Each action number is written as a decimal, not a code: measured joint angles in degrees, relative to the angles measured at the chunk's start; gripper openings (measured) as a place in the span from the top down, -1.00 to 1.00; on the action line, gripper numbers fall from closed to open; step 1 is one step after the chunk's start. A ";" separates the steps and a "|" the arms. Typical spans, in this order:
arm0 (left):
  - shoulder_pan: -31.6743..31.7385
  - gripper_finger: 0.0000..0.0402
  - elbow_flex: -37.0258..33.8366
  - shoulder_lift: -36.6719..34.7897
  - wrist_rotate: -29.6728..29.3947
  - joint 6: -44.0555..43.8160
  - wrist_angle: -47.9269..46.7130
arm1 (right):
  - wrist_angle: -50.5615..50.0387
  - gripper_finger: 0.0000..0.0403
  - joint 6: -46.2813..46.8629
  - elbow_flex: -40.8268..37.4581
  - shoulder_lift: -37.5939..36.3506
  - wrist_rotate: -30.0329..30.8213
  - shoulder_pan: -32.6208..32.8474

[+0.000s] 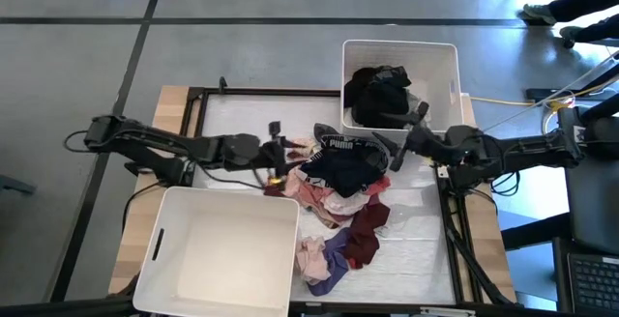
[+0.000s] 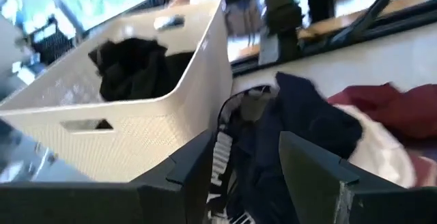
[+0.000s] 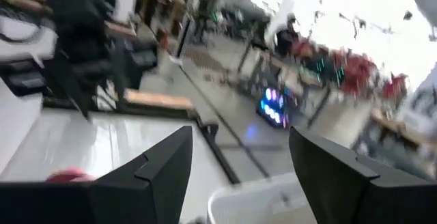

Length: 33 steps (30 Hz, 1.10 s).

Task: Sort clothes
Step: Put the blue underwear into the bottom white laundry bin

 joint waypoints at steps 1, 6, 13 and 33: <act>0.38 0.21 2.88 1.46 -0.61 -0.89 -3.46 | 1.67 -0.21 -1.52 0.01 0.15 -1.24 -0.02; 1.72 0.21 16.43 9.10 -1.34 -8.16 -18.99 | 3.91 -0.21 -4.76 0.00 0.20 -5.35 -0.02; -0.82 0.21 30.72 20.03 -1.32 -15.57 -33.33 | -3.31 -0.21 -0.51 0.00 -0.05 -9.62 0.03; -2.44 0.21 35.11 34.90 -1.26 -14.99 -43.11 | -1.65 -0.21 3.60 0.00 1.53 -15.85 4.11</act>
